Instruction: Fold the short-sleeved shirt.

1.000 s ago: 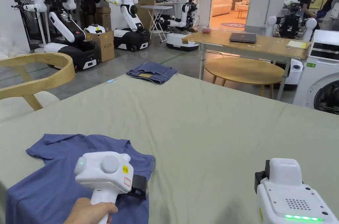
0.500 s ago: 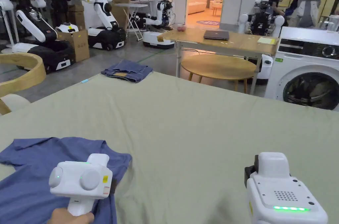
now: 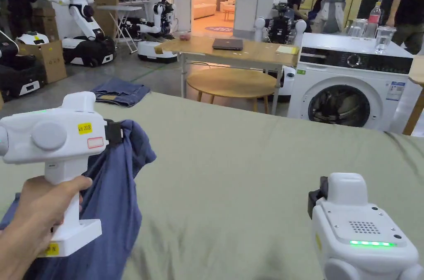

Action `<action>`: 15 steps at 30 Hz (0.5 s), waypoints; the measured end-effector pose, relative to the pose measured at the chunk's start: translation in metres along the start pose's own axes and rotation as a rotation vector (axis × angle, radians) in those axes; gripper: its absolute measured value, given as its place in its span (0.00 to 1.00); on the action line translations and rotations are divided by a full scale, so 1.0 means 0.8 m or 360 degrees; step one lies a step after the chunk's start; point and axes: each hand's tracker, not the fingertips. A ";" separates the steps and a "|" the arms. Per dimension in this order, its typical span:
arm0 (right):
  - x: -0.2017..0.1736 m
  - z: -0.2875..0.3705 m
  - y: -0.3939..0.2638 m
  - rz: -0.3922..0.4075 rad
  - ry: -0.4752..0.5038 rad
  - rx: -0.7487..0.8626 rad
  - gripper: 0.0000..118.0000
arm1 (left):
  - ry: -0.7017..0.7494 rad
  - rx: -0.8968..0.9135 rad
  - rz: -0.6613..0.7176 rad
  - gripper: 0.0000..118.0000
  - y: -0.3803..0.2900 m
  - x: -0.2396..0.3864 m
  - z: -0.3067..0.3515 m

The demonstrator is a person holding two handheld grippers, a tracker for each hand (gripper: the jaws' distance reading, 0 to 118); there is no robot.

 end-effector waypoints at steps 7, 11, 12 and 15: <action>0.066 0.022 0.008 -0.0070 -0.0149 0.0036 0.00 | -0.0435 -0.0036 -0.0180 0.00 0.031 0.154 -0.031; 0.107 0.050 0.012 -0.0082 -0.0275 0.0055 0.00 | -0.0767 -0.0111 -0.0265 0.00 0.019 0.261 -0.052; 0.118 0.055 0.011 -0.0084 -0.0308 0.0056 0.00 | -0.0827 -0.0125 -0.0308 0.00 0.014 0.283 -0.058; 0.159 0.073 0.006 -0.0097 -0.0425 0.0060 0.00 | -0.0999 -0.0187 -0.0447 0.00 -0.013 0.358 -0.065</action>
